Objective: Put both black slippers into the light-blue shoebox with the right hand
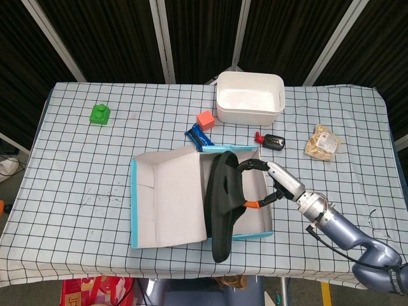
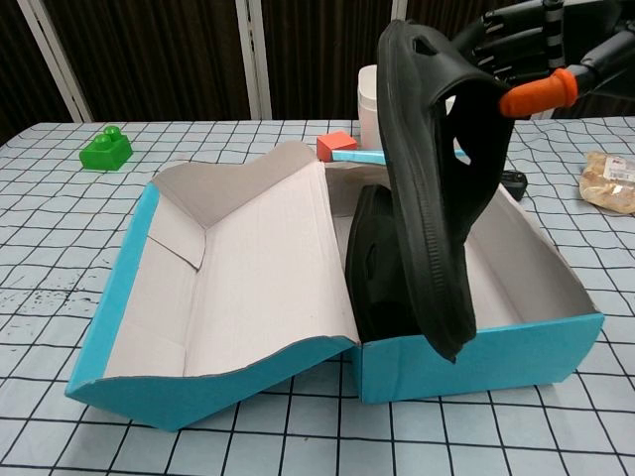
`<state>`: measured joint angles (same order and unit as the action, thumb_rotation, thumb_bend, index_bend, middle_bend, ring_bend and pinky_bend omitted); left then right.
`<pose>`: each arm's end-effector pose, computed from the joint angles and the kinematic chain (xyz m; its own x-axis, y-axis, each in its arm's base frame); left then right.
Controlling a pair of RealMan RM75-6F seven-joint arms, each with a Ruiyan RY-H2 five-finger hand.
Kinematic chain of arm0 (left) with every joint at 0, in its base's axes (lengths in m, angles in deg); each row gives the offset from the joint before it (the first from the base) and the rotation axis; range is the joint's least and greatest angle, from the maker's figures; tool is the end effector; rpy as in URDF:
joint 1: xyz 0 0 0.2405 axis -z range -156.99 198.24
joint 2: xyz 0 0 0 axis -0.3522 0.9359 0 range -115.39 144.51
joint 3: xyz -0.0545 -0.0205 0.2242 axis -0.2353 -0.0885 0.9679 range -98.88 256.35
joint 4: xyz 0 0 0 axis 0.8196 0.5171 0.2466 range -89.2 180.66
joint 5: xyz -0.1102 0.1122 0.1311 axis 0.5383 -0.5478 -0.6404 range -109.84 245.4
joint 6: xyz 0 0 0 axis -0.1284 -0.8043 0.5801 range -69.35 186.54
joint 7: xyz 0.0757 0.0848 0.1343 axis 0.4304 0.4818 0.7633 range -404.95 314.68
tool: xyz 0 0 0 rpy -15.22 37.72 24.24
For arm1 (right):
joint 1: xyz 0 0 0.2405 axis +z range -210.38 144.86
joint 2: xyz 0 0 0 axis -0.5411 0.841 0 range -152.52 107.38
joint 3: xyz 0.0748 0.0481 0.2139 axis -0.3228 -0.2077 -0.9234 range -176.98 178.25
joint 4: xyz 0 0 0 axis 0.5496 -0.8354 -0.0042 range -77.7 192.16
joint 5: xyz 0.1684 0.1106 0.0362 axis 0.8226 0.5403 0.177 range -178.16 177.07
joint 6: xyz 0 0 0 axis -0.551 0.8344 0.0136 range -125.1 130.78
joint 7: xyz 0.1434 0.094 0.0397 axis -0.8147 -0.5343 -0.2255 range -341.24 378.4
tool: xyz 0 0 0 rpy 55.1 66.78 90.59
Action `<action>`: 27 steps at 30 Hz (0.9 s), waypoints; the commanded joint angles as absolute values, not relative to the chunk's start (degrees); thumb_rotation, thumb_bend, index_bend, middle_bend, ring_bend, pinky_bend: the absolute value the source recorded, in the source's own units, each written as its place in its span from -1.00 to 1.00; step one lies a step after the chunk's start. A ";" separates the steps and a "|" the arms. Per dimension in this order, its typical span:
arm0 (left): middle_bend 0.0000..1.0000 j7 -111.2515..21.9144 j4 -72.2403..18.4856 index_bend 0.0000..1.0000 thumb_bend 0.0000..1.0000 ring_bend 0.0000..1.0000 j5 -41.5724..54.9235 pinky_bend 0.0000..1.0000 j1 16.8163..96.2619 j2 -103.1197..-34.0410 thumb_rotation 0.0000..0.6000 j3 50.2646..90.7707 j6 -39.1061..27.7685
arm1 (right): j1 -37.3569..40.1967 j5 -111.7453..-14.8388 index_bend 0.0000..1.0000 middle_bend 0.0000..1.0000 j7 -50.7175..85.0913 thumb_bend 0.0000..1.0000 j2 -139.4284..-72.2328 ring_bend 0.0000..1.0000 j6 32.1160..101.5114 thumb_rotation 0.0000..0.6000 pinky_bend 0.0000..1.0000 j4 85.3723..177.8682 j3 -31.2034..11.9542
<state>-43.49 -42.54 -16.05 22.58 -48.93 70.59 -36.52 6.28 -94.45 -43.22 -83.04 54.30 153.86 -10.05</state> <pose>-0.2944 0.2094 0.2100 0.4867 -0.2424 0.8392 0.8725 0.0875 -0.4807 -0.1117 -0.3386 0.0883 -0.2921 -0.6204 0.7278 -0.8364 -0.2033 -0.5090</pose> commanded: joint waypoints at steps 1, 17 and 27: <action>-0.98 -43.11 -42.41 -0.90 -0.12 -1.00 -15.91 -0.97 22.73 -49.12 1.00 70.60 -36.21 | 7.38 -92.31 0.11 -0.08 -41.87 -0.16 -84.90 -0.60 52.63 1.00 -0.46 151.73 -9.43; -0.98 -41.30 -42.42 -0.90 -0.12 -1.00 -15.76 -0.97 23.14 -49.77 1.00 70.73 -35.57 | 9.28 -88.77 0.11 -0.08 -40.02 -0.16 -91.11 -0.56 50.74 1.00 -0.36 146.42 -7.31; -0.98 -41.22 -42.25 -0.90 -0.12 -1.00 -15.29 -0.97 23.03 -49.75 1.00 70.47 -35.75 | 10.83 -88.90 0.11 -0.08 -42.29 -0.14 -93.54 -0.56 51.37 1.00 -0.36 142.08 -7.55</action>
